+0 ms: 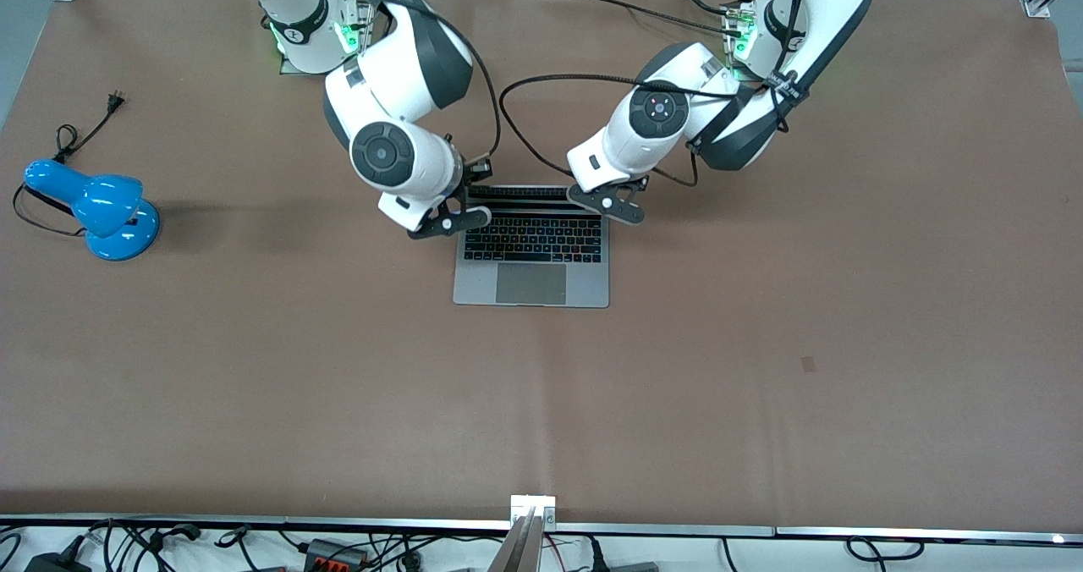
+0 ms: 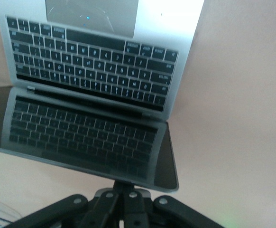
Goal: Close laptop with both arms from behind
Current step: 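Push the lid down with both grippers until the laptop shuts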
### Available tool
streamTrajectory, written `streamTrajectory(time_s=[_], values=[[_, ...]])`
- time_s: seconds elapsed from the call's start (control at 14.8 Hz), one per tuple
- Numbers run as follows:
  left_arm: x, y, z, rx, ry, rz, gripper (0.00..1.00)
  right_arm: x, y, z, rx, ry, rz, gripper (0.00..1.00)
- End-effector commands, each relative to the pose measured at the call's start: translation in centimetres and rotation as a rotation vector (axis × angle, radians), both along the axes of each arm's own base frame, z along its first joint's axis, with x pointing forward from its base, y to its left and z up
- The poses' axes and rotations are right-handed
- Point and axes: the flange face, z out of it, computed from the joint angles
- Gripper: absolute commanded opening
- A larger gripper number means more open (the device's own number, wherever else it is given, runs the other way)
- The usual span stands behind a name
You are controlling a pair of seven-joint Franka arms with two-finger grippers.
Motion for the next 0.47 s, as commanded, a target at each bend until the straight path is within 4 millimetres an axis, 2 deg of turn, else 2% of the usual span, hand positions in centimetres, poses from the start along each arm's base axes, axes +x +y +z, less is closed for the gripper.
streamTrajectory(time_s=[0.0,0.4], values=[[2.6,-0.6,-0.9,-0.018,-0.005,0.016,0.00,2.3,0.6,-1.2,0.008,-0.002,-0.024,0.00],[5.3,-0.3,-3.3,-0.015,-0.016,0.005,0.00,5.5,-0.2,-5.1,-0.021,-0.040,-0.043,0.00]])
